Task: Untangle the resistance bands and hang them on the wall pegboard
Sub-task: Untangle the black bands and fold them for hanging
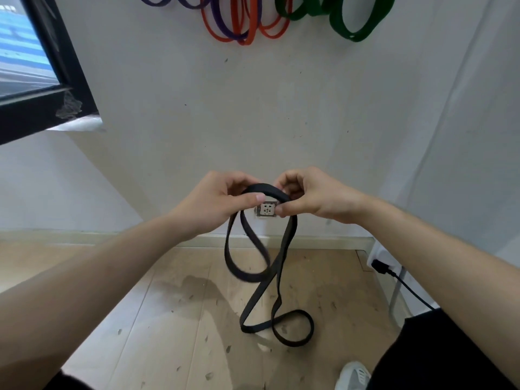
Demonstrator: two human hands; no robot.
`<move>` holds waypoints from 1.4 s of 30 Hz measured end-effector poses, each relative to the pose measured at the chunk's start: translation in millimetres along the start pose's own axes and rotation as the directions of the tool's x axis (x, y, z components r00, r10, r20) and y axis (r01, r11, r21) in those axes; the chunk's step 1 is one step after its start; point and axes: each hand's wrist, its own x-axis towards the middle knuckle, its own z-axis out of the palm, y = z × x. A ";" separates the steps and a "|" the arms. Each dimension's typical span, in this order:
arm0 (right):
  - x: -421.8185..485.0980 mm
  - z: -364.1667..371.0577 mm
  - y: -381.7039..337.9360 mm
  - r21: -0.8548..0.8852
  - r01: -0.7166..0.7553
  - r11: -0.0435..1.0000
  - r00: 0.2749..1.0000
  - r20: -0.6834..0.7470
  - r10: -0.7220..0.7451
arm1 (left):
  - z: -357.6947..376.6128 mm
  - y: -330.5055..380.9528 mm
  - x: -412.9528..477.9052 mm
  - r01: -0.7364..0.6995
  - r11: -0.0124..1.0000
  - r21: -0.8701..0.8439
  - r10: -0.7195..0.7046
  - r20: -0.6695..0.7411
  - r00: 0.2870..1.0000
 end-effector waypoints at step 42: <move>25.6 9.8 -22.2 -0.213 0.136 0.968 0.981 -0.110 -0.161 | -12.6 -1.7 21.5 0.094 0.954 -0.284 -0.131 -0.112 0.985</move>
